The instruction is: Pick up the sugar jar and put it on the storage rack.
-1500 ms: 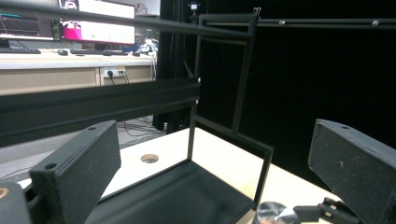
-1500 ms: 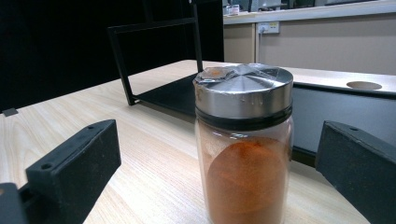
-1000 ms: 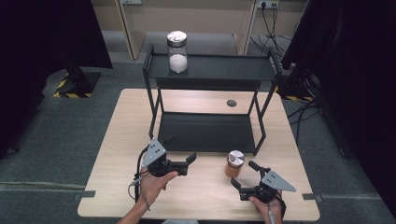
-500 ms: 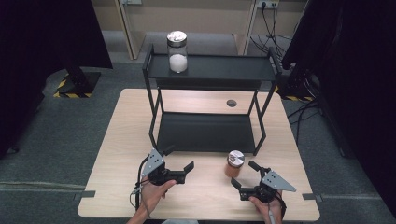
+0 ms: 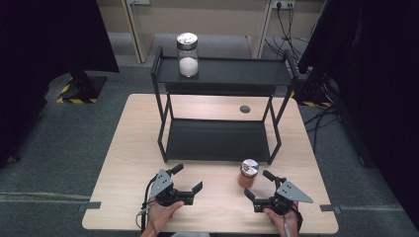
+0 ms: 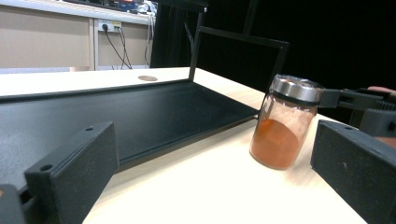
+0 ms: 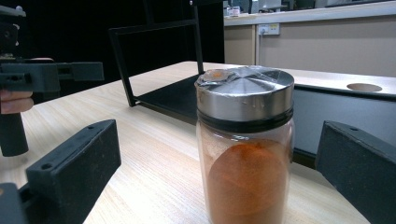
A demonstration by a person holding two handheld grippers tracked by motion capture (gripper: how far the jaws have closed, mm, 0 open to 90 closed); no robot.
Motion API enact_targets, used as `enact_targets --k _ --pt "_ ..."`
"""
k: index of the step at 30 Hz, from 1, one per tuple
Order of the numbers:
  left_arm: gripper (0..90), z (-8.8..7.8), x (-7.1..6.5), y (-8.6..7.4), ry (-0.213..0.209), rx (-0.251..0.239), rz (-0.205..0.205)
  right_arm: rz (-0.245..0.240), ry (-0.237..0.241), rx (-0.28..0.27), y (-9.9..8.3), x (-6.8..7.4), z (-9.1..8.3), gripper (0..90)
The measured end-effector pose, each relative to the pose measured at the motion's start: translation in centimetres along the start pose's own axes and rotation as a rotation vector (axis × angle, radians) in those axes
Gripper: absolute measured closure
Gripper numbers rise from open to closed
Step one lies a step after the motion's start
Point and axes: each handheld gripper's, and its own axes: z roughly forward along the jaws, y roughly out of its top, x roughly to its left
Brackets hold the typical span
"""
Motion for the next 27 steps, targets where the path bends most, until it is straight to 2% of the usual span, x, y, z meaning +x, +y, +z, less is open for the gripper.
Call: enact_targets --k 4,10,14,27 --pt "0.2 -0.01 0.00 -0.39 0.002 0.015 -0.009 -0.003 0.000 -0.003 0.01 0.00 -0.07 0.4" --pt "0.2 0.15 -0.28 -0.53 -0.003 0.039 0.005 -0.005 0.002 -0.002 0.02 -0.01 -0.09 0.4" --pt "0.2 0.21 -0.47 -0.51 -0.003 0.043 0.020 -0.004 0.003 -0.003 0.02 -0.01 -0.11 0.4" --pt "0.2 0.13 -0.45 -0.36 0.004 0.027 0.006 0.002 0.010 -0.002 -0.06 -0.15 -0.11 0.4"
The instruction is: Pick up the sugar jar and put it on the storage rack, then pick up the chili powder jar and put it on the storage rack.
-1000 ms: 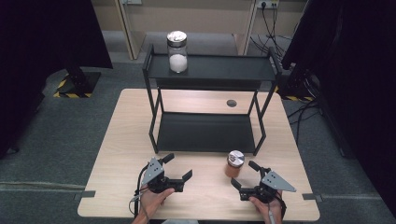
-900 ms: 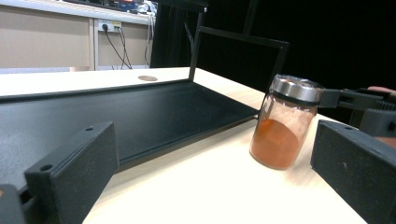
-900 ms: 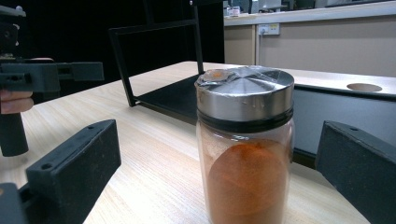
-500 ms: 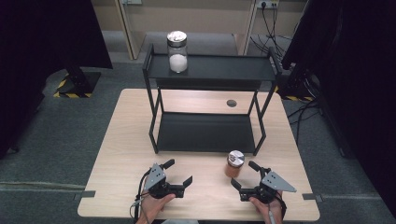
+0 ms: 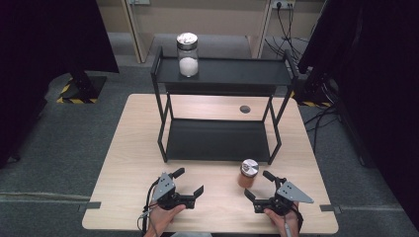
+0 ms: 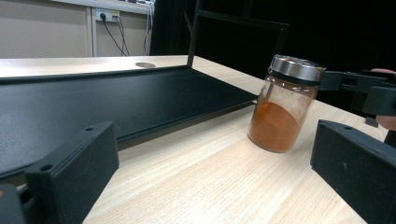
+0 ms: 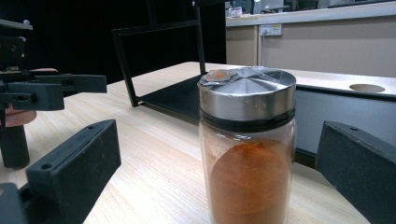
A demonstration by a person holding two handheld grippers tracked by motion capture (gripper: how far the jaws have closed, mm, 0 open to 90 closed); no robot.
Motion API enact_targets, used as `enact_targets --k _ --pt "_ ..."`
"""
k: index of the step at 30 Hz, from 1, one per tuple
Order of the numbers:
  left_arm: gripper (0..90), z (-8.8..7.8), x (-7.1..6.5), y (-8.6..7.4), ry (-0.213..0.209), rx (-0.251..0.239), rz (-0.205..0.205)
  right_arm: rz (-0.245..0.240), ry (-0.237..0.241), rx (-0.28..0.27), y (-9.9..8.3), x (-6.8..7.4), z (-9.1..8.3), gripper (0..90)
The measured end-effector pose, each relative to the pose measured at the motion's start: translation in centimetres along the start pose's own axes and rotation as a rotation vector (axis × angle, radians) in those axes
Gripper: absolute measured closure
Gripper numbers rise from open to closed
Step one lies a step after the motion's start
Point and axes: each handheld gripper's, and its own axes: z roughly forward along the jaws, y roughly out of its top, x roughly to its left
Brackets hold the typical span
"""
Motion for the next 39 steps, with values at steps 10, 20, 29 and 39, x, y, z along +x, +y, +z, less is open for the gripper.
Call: enact_targets --k 10,20,29,39 --pt "0.2 -0.06 0.04 -0.04 -0.004 0.000 -0.003 0.002 -0.002 -0.001 -0.02 -0.02 -0.05 0.4" --pt "0.2 -0.11 0.03 0.00 0.005 -0.007 -0.010 0.006 -0.004 -0.003 -0.04 -0.09 -0.06 0.4" --pt "0.2 -0.13 -0.02 0.04 0.007 -0.004 -0.002 0.004 -0.004 -0.002 -0.03 -0.11 -0.07 0.4" --pt "0.2 -0.33 -0.10 -0.02 0.001 -0.006 0.001 -0.005 -0.013 0.001 0.04 0.05 -0.02 0.4"
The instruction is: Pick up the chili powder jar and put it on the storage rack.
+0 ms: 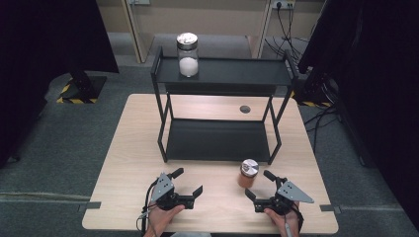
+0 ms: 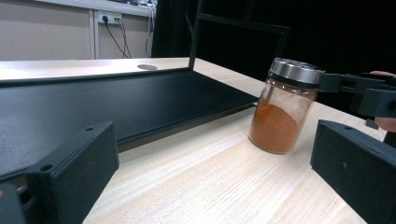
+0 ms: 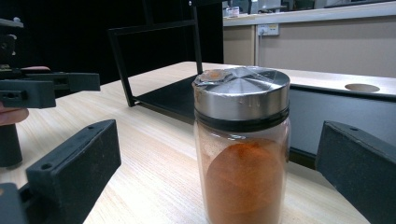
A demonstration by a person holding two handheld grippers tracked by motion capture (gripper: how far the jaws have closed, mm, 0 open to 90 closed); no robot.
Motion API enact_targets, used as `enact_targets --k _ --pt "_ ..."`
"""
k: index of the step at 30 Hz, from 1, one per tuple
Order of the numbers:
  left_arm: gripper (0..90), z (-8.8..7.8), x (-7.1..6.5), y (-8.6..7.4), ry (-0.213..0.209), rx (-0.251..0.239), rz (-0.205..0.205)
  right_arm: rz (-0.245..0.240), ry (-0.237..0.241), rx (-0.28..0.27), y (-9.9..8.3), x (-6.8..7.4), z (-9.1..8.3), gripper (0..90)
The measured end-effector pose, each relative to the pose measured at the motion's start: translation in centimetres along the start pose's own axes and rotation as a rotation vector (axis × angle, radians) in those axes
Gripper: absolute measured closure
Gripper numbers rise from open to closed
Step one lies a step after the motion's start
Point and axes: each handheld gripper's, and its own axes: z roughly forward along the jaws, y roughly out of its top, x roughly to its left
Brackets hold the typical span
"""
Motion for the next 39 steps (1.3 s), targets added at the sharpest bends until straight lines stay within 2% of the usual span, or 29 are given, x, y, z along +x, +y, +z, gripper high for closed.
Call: enact_targets --k 19,33,39 --pt "0.2 0.1 -0.1 -0.1 -0.006 0.005 0.004 -0.015 -0.027 0.023 0.6 0.0 1.2 1.1" --pt "0.4 0.1 -0.2 -0.1 -0.012 0.007 -0.004 -0.015 -0.061 0.074 1.2 -0.2 2.6 8.9" --pt "0.4 0.1 -0.2 -0.1 -0.010 0.006 -0.005 -0.007 -0.058 0.075 1.4 -0.4 2.8 13.3"
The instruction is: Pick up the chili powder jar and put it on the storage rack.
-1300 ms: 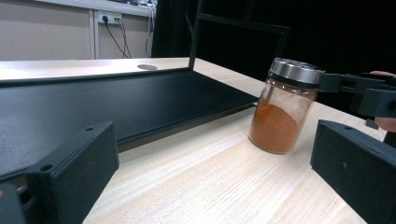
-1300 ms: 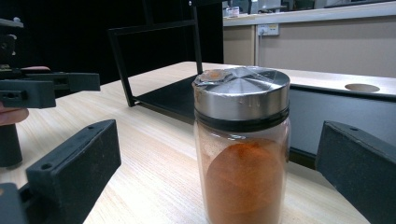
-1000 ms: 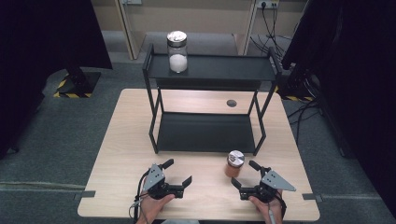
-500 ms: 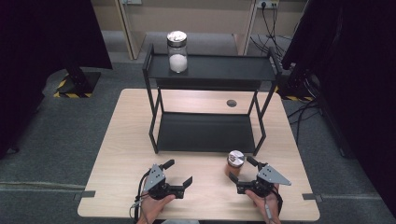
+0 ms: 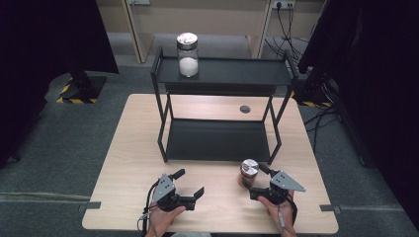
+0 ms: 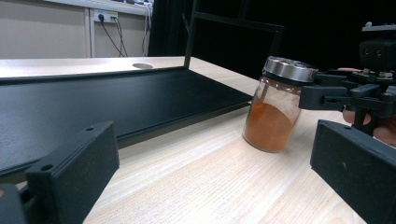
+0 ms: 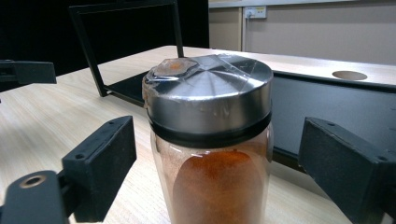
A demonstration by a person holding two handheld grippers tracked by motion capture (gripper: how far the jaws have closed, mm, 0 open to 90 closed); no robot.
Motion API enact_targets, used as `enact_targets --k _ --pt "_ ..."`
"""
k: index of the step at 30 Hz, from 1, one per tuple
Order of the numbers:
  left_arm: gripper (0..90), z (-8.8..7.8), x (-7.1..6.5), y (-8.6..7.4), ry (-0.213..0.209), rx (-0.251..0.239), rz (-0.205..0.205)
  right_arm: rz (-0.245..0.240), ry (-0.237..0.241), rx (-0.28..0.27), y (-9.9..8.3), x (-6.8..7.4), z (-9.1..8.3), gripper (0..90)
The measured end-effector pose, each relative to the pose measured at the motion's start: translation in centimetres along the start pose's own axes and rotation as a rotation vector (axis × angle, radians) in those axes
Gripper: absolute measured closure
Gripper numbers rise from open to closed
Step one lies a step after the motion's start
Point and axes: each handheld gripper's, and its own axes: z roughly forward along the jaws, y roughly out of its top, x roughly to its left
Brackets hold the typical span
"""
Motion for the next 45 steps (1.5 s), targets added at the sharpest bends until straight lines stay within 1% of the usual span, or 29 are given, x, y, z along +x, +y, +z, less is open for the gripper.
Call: enact_targets --k 3,10,13,15,19,21,24,26,31,36,42,45 --pt "0.4 0.0 0.0 0.0 -0.001 0.002 -0.002 -0.004 0.003 0.012 0.2 0.0 0.3 15.4" --pt "0.6 0.1 0.0 0.0 -0.001 0.002 -0.001 -0.018 -0.005 0.045 0.8 0.2 0.6 25.6" --pt "0.7 0.1 0.0 0.0 -0.001 0.001 -0.002 -0.025 0.003 0.056 1.0 0.1 0.8 29.5" --pt "0.8 0.0 0.0 0.0 -0.001 0.001 -0.002 -0.031 -0.002 0.057 1.0 0.3 0.8 29.8" --pt "0.8 0.0 0.0 0.0 0.001 -0.001 -0.001 -0.027 -0.003 0.057 1.1 0.3 0.7 30.0" --pt "0.8 0.0 0.0 0.0 0.000 0.000 -0.001 -0.033 -0.005 0.048 1.0 0.4 0.6 30.6" --pt "0.8 0.0 0.0 0.0 -0.001 0.002 -0.002 -0.002 0.008 0.041 1.1 0.1 0.4 30.7" --pt "0.8 0.0 0.0 0.0 -0.002 0.002 -0.002 -0.002 0.011 0.044 1.2 0.1 0.3 30.7" --pt "0.8 0.0 0.0 0.0 -0.001 0.002 -0.003 -0.019 0.007 0.041 1.5 0.3 0.1 30.7" --pt "0.9 0.1 0.0 0.0 -0.002 0.003 -0.004 -0.052 -0.003 0.025 2.0 0.6 -0.3 30.7" --pt "0.9 0.1 0.0 0.0 -0.001 0.002 -0.006 -0.066 -0.007 0.021 2.4 0.8 -0.6 30.7" --pt "0.9 0.0 0.0 0.0 0.000 0.001 -0.006 -0.084 -0.007 0.017 2.8 0.8 -0.7 30.7"
